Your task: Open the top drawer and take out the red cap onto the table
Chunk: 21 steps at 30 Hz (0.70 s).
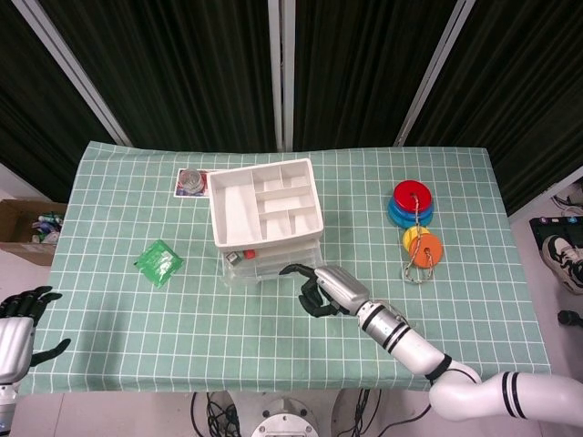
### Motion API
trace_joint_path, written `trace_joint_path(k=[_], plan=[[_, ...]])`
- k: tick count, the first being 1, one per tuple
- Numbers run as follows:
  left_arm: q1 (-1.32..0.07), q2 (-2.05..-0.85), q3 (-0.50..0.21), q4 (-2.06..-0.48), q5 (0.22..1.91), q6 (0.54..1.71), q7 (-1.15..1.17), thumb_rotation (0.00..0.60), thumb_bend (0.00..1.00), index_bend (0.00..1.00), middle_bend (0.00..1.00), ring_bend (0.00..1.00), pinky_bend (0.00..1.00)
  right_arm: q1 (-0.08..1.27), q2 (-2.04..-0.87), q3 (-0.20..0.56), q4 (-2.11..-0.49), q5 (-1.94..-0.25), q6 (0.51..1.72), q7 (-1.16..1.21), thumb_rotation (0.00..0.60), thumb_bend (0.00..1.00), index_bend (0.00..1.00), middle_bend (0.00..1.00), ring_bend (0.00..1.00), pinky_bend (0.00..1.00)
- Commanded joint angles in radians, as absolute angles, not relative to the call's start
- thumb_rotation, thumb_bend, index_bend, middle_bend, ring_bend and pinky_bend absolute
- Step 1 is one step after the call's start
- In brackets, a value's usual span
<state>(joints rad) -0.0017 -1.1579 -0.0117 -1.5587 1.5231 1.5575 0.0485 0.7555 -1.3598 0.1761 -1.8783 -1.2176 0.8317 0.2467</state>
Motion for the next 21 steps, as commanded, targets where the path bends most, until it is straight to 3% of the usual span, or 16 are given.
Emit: trace_joint_path(k=[1,9,11,13,15,21], plan=[[-0.003,-1.159,-0.012,-1.558,1.524,1.556,0.048,0.6,0.05,0.27,0.2,0.19,0.2,0.726,-1.339,0.15,-1.91,-1.268,0.851,0.27,0.6,0.49,0.25,0.78,0.72,0.83],[-0.007,-1.161,-0.014,-1.56,1.528,1.555,0.05,0.6,0.05,0.27,0.2,0.19,0.2,0.695,-1.307,0.103,-1.94,-1.35,0.859,0.294,0.6,0.49,0.25,0.78,0.72,0.83],[-0.006,-1.161,-0.014,-1.56,1.529,1.557,0.05,0.6,0.05,0.27,0.2,0.19,0.2,0.69,-1.296,0.098,-1.947,-1.375,0.866,0.299,0.6,0.49,0.21,0.78,0.72,0.83],[-0.005,-1.161,-0.014,-1.561,1.53,1.559,0.051,0.6,0.05,0.27,0.21,0.19,0.2,0.687,-1.28,0.092,-1.953,-1.409,0.874,0.298,0.6,0.48,0.08,0.78,0.72,0.83],[-0.003,-1.159,-0.013,-1.562,1.53,1.561,0.052,0.6,0.05,0.27,0.21,0.19,0.2,0.684,-1.25,0.083,-1.967,-1.45,0.882,0.288,0.6,0.44,0.01,0.78,0.72,0.83],[0.009,-1.154,-0.015,-1.564,1.53,1.583,0.049,0.6,0.05,0.27,0.2,0.19,0.2,0.686,-1.109,0.073,-2.061,-1.541,0.891,0.264,0.6,0.27,0.0,0.81,0.74,0.86]])
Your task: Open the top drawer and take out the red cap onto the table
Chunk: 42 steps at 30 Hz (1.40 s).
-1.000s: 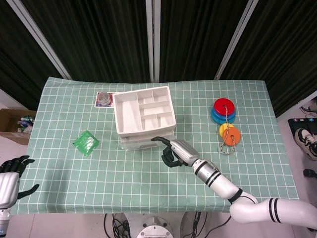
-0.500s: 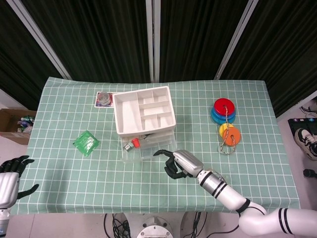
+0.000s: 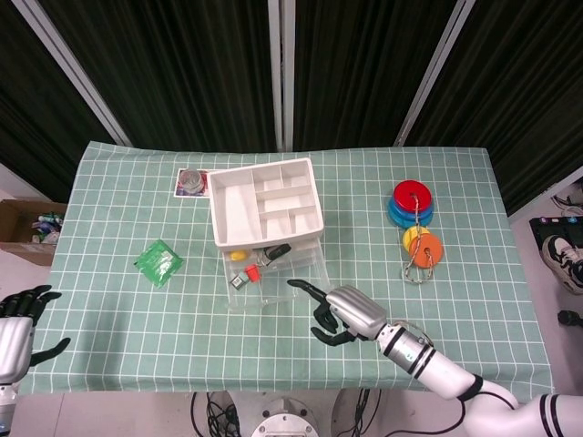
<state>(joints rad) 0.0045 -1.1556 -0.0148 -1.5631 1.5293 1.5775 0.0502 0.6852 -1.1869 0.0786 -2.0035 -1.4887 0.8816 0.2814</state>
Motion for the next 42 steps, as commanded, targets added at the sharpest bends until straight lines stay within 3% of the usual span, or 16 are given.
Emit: trace_joint_path(k=[1,5,9,12,18,24,42], plan=[[0.01,-1.153,-0.014,-1.565,1.53,1.586,0.05,0.6,0.05,0.27,0.2,0.19,0.2,0.69,-1.09,0.081,-2.076,-1.548,0.895,0.262,0.6,0.25,0.0,0.82,0.76,0.87],[0.015,-1.151,-0.012,-1.57,1.536,1.595,0.052,0.6,0.05,0.27,0.21,0.19,0.2,0.733,-1.05,0.157,-2.104,-1.519,0.897,0.221,0.6,0.25,0.09,0.89,0.83,0.95],[0.022,-1.152,-0.01,-1.576,1.54,1.605,0.054,0.6,0.05,0.27,0.2,0.19,0.2,0.834,-1.078,0.25,-2.072,-1.373,0.83,0.081,0.6,0.28,0.23,0.93,0.88,0.99],[0.024,-1.152,-0.008,-1.579,1.541,1.606,0.056,0.6,0.05,0.27,0.2,0.19,0.2,0.926,-1.128,0.277,-2.025,-1.234,0.769,-0.076,0.6,0.28,0.24,0.94,0.89,1.0],[0.03,-1.153,-0.005,-1.577,1.541,1.608,0.053,0.6,0.05,0.27,0.2,0.19,0.2,1.068,-1.275,0.254,-1.934,-0.991,0.781,-0.358,0.6,0.28,0.24,0.94,0.89,1.0],[0.037,-1.153,-0.004,-1.566,1.538,1.612,0.042,0.6,0.05,0.27,0.2,0.19,0.2,1.14,-1.373,0.22,-1.875,-0.844,0.834,-0.495,0.6,0.27,0.24,0.94,0.9,1.0],[0.035,-1.158,-0.009,-1.554,1.54,1.608,0.03,0.6,0.05,0.27,0.2,0.19,0.2,1.2,-1.459,0.184,-1.817,-0.748,0.911,-0.601,0.6,0.27,0.31,0.94,0.9,1.0]])
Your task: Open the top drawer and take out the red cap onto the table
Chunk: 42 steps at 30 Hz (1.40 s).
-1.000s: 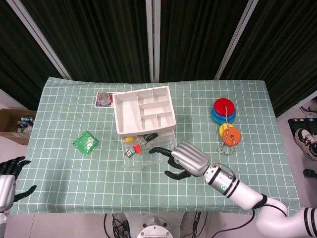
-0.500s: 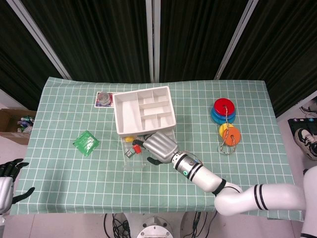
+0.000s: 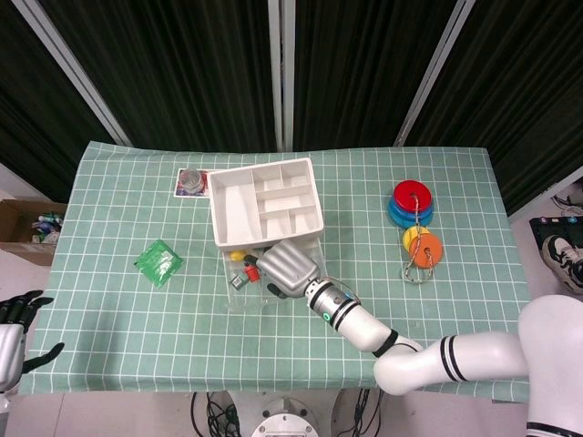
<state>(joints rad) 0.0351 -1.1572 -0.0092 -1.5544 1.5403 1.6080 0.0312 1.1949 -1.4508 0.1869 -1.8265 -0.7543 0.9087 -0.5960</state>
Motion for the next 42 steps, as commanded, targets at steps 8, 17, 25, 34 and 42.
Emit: trace_joint_path(k=[8,17,25,34,42], plan=[[0.038,-1.158,-0.011,-1.547,1.537,1.61,0.022,0.6,0.05,0.27,0.2,0.19,0.2,1.205,-1.51,0.196,-1.763,-0.751,0.923,-0.58,0.6,0.31,0.4,0.94,0.9,1.0],[0.045,-1.158,-0.009,-1.54,1.538,1.618,0.014,0.6,0.05,0.27,0.2,0.19,0.2,1.173,-1.521,0.217,-1.776,-0.812,0.971,-0.527,0.6,0.37,0.64,0.97,0.93,1.0],[0.046,-1.156,-0.01,-1.542,1.55,1.628,0.014,0.6,0.05,0.27,0.2,0.19,0.2,1.063,-1.399,0.205,-1.951,-0.991,1.072,-0.444,0.6,0.37,0.65,0.97,0.93,1.0],[0.044,-1.161,-0.009,-1.544,1.552,1.622,0.015,0.6,0.05,0.27,0.2,0.19,0.2,0.794,-1.185,-0.003,-2.056,-1.359,1.214,-0.203,0.6,0.38,0.64,0.97,0.93,1.0],[0.039,-1.163,-0.012,-1.561,1.558,1.621,0.033,0.6,0.05,0.27,0.2,0.19,0.2,0.658,-1.22,-0.184,-1.856,-1.622,1.214,0.025,0.6,0.38,0.62,0.97,0.93,1.0]])
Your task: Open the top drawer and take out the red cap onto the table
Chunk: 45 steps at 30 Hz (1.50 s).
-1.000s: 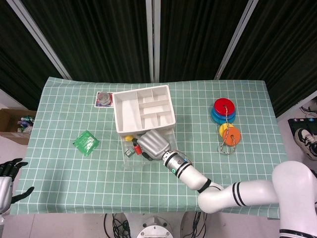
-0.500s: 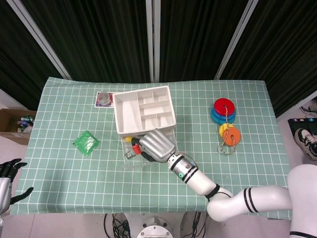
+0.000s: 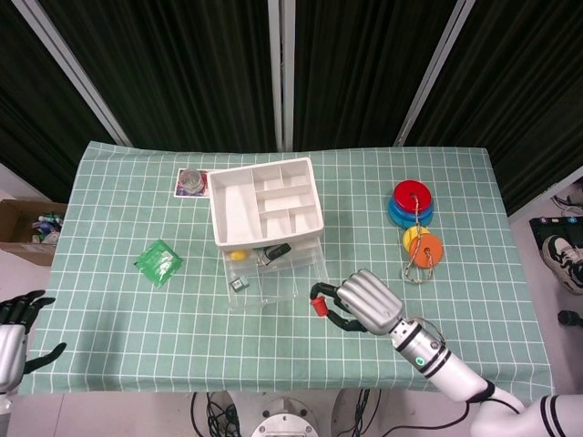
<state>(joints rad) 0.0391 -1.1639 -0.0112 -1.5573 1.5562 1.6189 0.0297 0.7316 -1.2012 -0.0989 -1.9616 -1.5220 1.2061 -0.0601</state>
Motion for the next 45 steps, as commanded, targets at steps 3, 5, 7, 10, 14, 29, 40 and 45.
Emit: trace_joint_path(k=[3,5,7,10,14,29,40,45], plan=[[0.041,-1.16,-0.01,-1.568,1.559,1.623,0.04,0.6,0.05,0.27,0.2,0.19,0.2,0.641,-1.264,-0.197,-1.795,-1.648,1.194,0.015,0.6,0.39,0.62,0.97,0.93,1.0],[0.043,-1.157,-0.01,-1.573,1.559,1.626,0.043,0.6,0.05,0.27,0.2,0.19,0.2,0.636,-1.303,-0.196,-1.745,-1.657,1.169,-0.03,0.6,0.39,0.62,0.97,0.92,1.0],[0.045,-1.157,-0.01,-1.577,1.561,1.631,0.045,0.6,0.05,0.27,0.2,0.19,0.2,0.636,-1.351,-0.185,-1.7,-1.644,1.13,-0.074,0.6,0.39,0.62,0.97,0.92,1.0],[0.048,-1.157,-0.009,-1.58,1.56,1.634,0.047,0.6,0.05,0.27,0.2,0.19,0.2,0.643,-1.419,-0.148,-1.635,-1.61,1.082,-0.122,0.6,0.39,0.6,0.97,0.92,1.0],[0.049,-1.158,-0.008,-1.581,1.562,1.634,0.05,0.6,0.05,0.27,0.2,0.19,0.2,0.662,-1.517,-0.095,-1.542,-1.569,1.027,-0.156,0.6,0.39,0.55,0.97,0.92,1.0],[0.046,-1.157,-0.013,-1.569,1.561,1.632,0.037,0.6,0.05,0.27,0.2,0.19,0.2,0.624,-1.491,-0.059,-1.578,-1.54,1.059,-0.21,0.6,0.35,0.06,0.92,0.89,1.0],[0.028,-1.186,-0.024,-1.547,1.568,1.624,0.03,0.6,0.05,0.28,0.2,0.19,0.2,0.317,-1.162,-0.077,-1.738,-1.55,1.537,-0.133,0.6,0.35,0.17,0.58,0.45,0.6],[0.012,-1.19,-0.025,-1.562,1.576,1.608,0.049,0.6,0.05,0.28,0.21,0.19,0.2,0.213,-1.066,-0.102,-1.778,-1.539,1.626,-0.088,0.6,0.35,0.03,0.17,0.05,0.1]])
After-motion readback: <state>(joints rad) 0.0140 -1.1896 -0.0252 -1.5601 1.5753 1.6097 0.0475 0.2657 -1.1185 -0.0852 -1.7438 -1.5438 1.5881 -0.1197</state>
